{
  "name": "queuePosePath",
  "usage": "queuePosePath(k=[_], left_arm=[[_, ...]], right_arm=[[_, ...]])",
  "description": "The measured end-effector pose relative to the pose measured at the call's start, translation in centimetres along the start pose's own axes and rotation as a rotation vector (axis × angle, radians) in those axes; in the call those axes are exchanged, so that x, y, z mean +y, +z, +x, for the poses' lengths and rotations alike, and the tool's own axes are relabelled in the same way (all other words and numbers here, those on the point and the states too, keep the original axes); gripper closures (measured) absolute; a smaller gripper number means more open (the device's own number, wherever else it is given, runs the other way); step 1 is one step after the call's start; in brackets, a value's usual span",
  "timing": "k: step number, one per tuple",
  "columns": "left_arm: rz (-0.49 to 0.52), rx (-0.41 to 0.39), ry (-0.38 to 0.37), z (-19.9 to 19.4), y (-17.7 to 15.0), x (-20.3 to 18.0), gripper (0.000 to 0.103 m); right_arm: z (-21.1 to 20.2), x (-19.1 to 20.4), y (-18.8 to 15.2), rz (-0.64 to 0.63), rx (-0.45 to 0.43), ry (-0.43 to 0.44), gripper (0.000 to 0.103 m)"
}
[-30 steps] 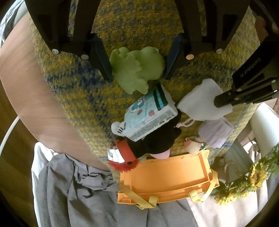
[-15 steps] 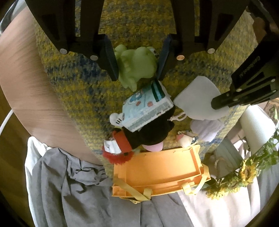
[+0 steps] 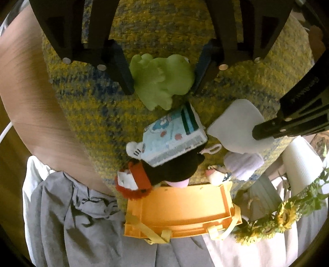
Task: Organize soft objects
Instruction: 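Close the left gripper on the white cloth while the right gripper closes on the green frog, then lift the white cloth with the left tool while the right tool carries the frog toward the orange crate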
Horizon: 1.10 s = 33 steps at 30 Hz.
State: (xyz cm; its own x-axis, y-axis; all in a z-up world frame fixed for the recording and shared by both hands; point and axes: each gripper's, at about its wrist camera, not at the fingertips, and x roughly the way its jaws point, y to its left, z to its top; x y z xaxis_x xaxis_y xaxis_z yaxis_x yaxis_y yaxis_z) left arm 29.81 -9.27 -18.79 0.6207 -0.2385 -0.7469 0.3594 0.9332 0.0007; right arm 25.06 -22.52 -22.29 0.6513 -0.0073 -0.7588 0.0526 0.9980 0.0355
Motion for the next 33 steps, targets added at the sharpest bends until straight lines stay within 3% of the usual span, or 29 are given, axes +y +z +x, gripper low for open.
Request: queuePosePath(k=[5,14,23,33], left_arm=[[-0.007,-0.001,0.023,-0.1,-0.2,-0.4,0.097],[-0.029,-0.024,0.065,-1.1,0.0,-1.3,0.097],[-0.039,-0.085,0.09,-3.6,0.6,-1.4,0.098],[-0.007,-0.182,0.067,-6.6,2.4,0.3,0.098]], right_arm=[[1.0,-0.7,-0.3,0.01,0.051,0.043,0.037],[0.0,-2.2,0.3,0.015,0.026,0.088,0.038],[-2.6,-2.5,2.2,-0.012,-0.042,0.113,0.038],[-5.7,-1.0,5.0,0.007,-0.136,0.098,0.038]])
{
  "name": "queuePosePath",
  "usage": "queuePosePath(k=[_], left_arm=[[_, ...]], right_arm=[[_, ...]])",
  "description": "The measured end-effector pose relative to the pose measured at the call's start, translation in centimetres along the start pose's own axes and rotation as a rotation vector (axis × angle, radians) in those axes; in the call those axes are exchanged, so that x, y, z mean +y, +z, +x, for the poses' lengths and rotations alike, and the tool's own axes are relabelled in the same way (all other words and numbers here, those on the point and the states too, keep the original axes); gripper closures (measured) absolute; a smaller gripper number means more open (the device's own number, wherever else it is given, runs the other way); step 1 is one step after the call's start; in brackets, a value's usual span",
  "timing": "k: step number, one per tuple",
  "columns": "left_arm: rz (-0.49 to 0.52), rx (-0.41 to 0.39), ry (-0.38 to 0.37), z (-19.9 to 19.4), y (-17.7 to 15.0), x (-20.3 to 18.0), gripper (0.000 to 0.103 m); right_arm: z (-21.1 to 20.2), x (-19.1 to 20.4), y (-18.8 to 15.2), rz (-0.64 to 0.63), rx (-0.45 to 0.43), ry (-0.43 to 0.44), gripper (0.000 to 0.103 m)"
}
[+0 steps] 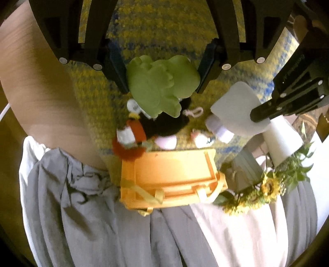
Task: Organize soft objects
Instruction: 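Lift the white cloth with the left tool while the right tool carries the frog toward the orange crate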
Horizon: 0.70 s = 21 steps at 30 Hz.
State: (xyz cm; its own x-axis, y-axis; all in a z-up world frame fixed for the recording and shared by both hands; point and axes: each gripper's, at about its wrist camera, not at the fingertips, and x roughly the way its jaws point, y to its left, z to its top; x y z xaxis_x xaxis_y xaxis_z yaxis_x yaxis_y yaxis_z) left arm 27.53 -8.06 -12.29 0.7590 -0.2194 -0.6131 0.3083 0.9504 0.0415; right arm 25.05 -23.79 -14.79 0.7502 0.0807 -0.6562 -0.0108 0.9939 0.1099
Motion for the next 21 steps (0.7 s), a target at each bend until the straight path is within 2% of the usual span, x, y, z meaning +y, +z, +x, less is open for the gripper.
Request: queuePosePath(k=[9,21], left_arm=[[-0.006,-0.119,-0.019,-1.8,3.4,1.3,0.098],[-0.027,-0.24,-0.006,-2.5,6.4,2.4,0.098]], right_arm=[[-2.1,1.1,3.6,-0.002,-0.111,-0.021,0.038],[-3.0,1.4,7.9,-0.031,-0.235,0.0,0.038]])
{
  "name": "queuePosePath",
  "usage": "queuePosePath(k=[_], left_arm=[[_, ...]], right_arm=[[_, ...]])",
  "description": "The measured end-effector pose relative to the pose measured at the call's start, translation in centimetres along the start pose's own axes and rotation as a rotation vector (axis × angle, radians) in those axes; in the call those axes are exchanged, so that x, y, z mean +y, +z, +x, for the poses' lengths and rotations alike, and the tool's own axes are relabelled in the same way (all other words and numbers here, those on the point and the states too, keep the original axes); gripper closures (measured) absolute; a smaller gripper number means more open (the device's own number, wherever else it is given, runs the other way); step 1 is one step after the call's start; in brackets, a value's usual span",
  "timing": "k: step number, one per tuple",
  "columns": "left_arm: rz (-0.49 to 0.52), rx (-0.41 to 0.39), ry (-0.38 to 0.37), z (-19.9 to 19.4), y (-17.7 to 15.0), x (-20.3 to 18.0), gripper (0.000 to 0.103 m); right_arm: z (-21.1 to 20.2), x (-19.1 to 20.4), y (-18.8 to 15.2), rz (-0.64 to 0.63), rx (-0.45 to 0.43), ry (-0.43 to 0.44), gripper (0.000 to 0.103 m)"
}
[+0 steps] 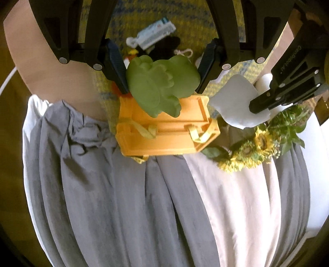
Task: Organize soft objects
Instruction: 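Lift the white cloth with the left tool while the right tool carries the frog toward the orange crate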
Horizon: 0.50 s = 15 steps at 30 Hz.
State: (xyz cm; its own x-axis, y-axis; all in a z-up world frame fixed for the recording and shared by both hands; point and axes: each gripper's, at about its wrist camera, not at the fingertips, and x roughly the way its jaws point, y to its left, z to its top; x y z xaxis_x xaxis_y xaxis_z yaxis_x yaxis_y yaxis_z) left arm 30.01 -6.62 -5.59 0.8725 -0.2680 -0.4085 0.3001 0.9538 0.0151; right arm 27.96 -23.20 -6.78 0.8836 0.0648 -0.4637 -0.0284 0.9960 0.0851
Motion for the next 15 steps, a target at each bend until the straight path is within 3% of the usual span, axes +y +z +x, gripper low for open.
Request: queuePosePath(k=[15], left_arm=[[-0.002,-0.092,0.021,2.6,3.8,1.1,0.098]], right_arm=[[2.9,0.3,4.4,-0.031,-0.075,0.034,0.038]])
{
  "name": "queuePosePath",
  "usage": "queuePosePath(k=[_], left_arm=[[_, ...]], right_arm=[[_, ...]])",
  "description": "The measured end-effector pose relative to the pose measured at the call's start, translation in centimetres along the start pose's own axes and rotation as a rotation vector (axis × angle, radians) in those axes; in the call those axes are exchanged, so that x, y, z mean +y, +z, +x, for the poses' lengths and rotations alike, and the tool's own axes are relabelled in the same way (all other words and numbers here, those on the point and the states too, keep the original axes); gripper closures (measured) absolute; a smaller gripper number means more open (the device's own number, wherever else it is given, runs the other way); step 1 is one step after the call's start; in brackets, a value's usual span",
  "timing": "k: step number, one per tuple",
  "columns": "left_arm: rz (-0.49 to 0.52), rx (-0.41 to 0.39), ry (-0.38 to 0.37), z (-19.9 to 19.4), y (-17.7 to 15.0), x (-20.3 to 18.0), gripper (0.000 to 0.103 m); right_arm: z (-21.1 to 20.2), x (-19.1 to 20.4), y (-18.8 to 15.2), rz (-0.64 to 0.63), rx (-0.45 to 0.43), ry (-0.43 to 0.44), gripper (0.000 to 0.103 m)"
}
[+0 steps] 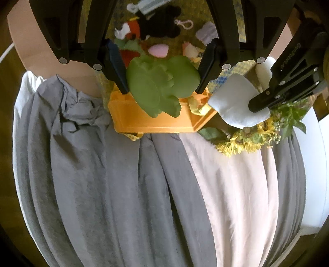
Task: Organize soft objects
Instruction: 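Lift the white cloth with the left tool while the right tool carries the frog toward the orange crate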
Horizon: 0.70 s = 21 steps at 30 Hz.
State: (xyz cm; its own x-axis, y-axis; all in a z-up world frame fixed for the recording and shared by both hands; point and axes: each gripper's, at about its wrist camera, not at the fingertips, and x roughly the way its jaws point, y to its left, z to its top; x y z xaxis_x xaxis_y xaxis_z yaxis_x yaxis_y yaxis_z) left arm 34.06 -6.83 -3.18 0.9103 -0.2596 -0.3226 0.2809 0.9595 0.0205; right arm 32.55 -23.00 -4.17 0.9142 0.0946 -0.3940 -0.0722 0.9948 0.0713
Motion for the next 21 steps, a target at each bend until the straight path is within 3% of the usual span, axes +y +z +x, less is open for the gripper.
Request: queuePosePath(k=[21], left_arm=[[0.038,-0.072,0.038,6.8,4.8,1.7,0.098]], right_arm=[[6.9,-1.2,6.2,0.014,-0.078,-0.049,0.038]])
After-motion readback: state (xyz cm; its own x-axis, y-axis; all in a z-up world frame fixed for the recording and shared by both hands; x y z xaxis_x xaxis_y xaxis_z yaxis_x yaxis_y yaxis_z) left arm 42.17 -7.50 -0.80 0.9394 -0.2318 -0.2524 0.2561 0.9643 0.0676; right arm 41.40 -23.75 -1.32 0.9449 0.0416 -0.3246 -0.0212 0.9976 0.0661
